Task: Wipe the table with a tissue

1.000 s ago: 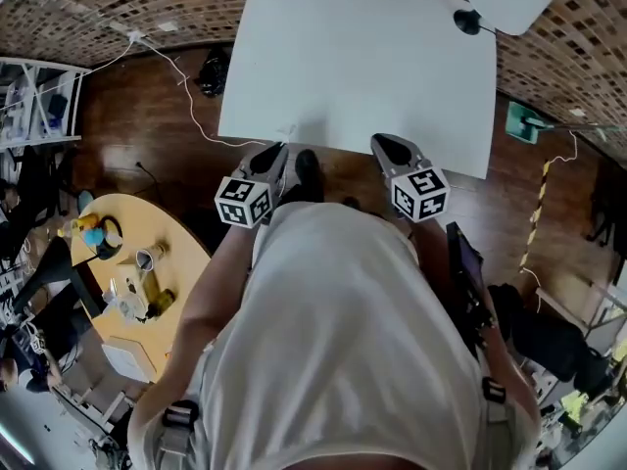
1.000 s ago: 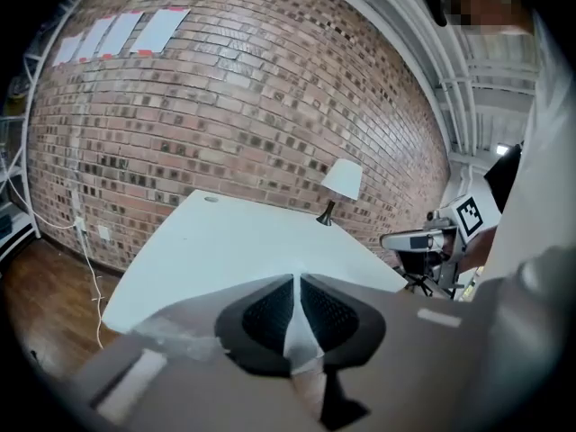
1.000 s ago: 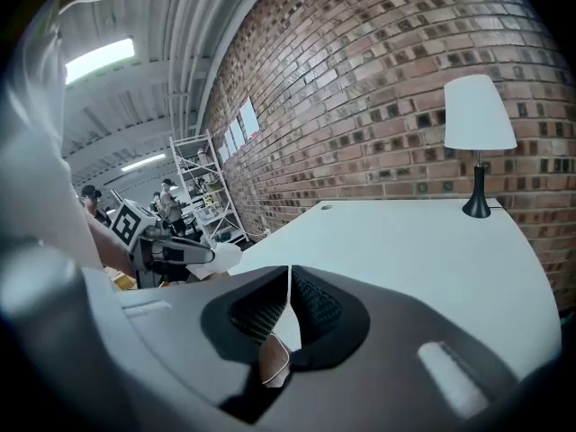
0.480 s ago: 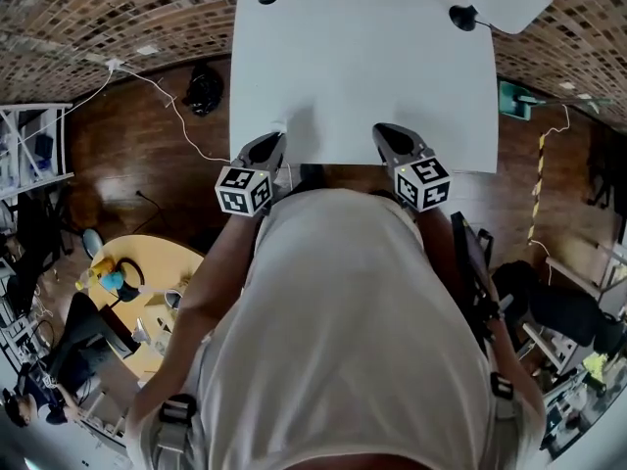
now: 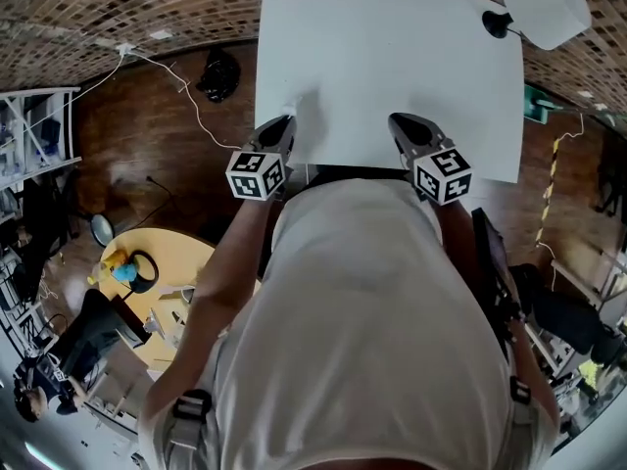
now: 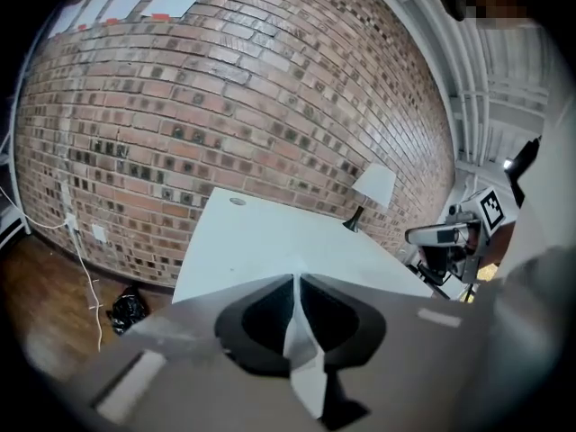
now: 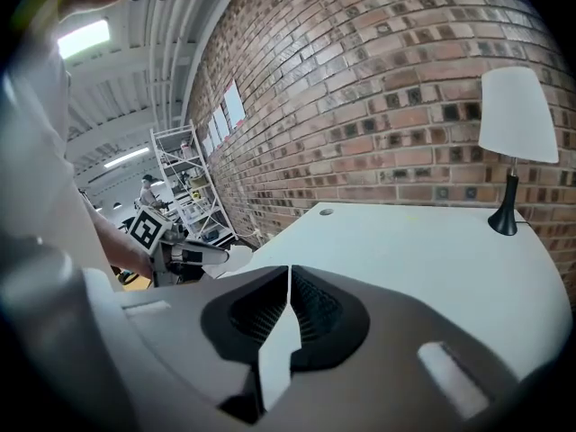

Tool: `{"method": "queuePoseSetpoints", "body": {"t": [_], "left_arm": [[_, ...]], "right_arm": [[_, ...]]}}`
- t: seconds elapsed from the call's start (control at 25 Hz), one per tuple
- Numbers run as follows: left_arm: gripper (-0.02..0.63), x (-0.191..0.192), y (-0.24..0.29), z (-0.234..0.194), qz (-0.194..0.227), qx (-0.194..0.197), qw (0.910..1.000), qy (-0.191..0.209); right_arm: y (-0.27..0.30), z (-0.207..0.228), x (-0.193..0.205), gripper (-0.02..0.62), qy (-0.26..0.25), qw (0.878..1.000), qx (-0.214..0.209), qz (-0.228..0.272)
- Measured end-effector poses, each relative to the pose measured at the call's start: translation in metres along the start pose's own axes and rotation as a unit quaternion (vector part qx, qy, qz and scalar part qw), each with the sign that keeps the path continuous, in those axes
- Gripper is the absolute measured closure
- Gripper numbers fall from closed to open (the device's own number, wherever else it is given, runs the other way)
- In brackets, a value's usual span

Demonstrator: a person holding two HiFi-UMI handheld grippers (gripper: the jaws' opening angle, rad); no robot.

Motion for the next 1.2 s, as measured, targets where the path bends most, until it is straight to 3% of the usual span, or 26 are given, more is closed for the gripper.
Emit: {"method": "queuePoseSetpoints", "body": {"t": [0.32,0.68,0.88,1.04,1.12,1.2], "left_arm": [[0.58,-0.015,0.013,-0.011,-0.022,-0.062,0.9978,-0.008],[0.58,-0.018,0.027,-0.039,-0.078,-0.111,0.9896,0.047],[0.58,-0.043,0.044,-0.07,-0.078,-0.135,0.9858,0.062],[0.58,-0.036,0.065,-0.088,-0.106,-0.114,0.9851,0.074],[0.58,-0.024,0.071,-0.096,-0.121,-0.106,0.9856,0.053],[0.58,-0.011,0.074,-0.106,-0.133,-0.106,0.9854,0.003]], "right_arm": [[0.031,0.022,-0.01,0.58,0.018,0.998,-0.064,-0.012],[0.062,0.01,-0.006,0.584,0.055,0.989,-0.139,-0.003],[0.065,0.016,-0.011,0.584,0.059,0.989,-0.137,-0.017],[0.07,0.019,-0.012,0.584,0.073,0.991,-0.106,-0.026],[0.07,0.015,-0.013,0.584,0.087,0.991,-0.094,-0.026],[0.069,0.011,-0.014,0.584,0.096,0.991,-0.085,-0.024]]}}
Point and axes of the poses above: the fingertips, and each gripper's own axes: y forward along the fingers, z to its right, x out of its underside, the point moved 3 cm from there along -y, backward along the fingers, and after that the axes turned 4 degrees about x, right-handed, at the moved point
